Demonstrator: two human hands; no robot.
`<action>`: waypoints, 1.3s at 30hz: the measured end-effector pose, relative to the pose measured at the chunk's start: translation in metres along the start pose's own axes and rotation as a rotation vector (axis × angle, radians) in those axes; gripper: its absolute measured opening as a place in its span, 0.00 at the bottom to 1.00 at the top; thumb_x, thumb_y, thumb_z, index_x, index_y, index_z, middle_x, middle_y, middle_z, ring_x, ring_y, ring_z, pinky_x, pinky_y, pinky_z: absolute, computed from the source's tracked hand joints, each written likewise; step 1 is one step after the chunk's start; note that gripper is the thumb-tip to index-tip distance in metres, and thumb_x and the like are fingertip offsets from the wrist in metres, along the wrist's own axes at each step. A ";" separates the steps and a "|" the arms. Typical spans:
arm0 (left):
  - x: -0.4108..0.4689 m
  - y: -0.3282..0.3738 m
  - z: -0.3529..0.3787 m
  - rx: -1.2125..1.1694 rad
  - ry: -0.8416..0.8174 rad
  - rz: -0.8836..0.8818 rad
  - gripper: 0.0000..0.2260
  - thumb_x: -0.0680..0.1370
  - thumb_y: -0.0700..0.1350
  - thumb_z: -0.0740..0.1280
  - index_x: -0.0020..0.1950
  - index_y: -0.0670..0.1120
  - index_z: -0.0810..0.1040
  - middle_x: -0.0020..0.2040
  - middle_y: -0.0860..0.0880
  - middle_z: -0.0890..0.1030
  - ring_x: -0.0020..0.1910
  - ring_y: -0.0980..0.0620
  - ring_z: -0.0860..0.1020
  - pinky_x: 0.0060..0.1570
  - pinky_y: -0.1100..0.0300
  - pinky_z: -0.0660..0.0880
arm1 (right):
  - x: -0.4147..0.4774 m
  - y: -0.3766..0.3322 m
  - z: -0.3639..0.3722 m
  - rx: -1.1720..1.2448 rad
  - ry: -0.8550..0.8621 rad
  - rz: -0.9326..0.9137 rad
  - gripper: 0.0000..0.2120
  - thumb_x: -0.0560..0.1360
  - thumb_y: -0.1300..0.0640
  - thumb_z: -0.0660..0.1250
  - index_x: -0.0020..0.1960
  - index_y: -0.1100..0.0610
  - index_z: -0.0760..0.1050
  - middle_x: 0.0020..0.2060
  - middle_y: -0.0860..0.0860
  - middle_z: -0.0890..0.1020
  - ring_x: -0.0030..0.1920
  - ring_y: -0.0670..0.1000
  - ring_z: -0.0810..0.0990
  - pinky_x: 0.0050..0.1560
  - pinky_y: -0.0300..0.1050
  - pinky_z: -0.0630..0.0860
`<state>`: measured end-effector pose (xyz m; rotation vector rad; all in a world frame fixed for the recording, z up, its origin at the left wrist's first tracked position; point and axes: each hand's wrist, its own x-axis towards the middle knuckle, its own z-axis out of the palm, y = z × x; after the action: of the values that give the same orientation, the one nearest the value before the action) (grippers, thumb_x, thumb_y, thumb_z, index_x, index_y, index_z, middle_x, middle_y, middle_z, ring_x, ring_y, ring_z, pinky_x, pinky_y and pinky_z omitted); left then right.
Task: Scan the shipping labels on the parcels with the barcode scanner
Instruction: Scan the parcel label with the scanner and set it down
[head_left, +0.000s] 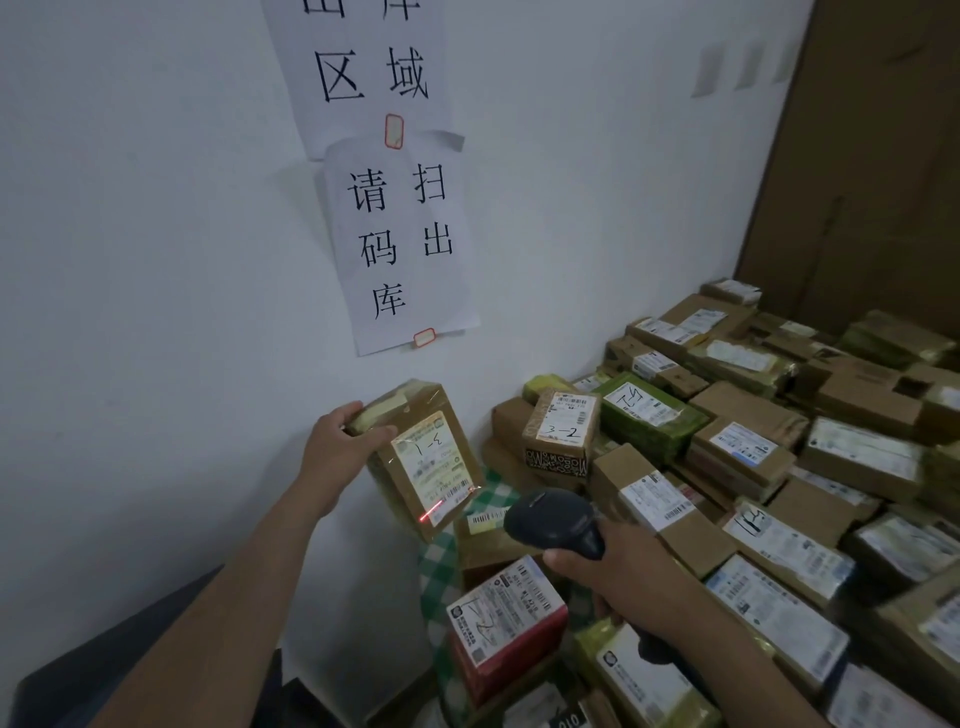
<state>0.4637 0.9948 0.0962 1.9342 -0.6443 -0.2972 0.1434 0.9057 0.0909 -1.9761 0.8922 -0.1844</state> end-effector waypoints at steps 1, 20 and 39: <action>-0.001 0.000 0.000 0.002 -0.001 -0.001 0.29 0.74 0.45 0.75 0.73 0.43 0.70 0.60 0.46 0.76 0.55 0.48 0.75 0.52 0.55 0.72 | -0.001 -0.001 0.000 0.006 -0.001 -0.005 0.14 0.75 0.45 0.70 0.51 0.54 0.74 0.26 0.47 0.78 0.24 0.42 0.77 0.29 0.35 0.73; 0.011 -0.054 0.042 -0.227 0.039 -0.313 0.42 0.59 0.72 0.67 0.60 0.43 0.80 0.53 0.45 0.83 0.51 0.46 0.82 0.56 0.45 0.80 | 0.028 0.008 -0.010 0.190 0.117 0.093 0.18 0.76 0.46 0.68 0.40 0.61 0.75 0.26 0.55 0.80 0.23 0.50 0.76 0.30 0.41 0.76; 0.044 -0.179 0.157 -0.155 -0.214 -0.608 0.12 0.80 0.57 0.64 0.52 0.50 0.80 0.48 0.47 0.84 0.47 0.49 0.81 0.44 0.54 0.76 | 0.109 0.042 0.018 0.121 0.088 0.232 0.20 0.76 0.47 0.68 0.44 0.65 0.77 0.27 0.54 0.80 0.23 0.45 0.76 0.29 0.35 0.75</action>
<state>0.4795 0.9090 -0.1303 1.9226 -0.1418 -0.9149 0.2093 0.8339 0.0237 -1.7485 1.1328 -0.1883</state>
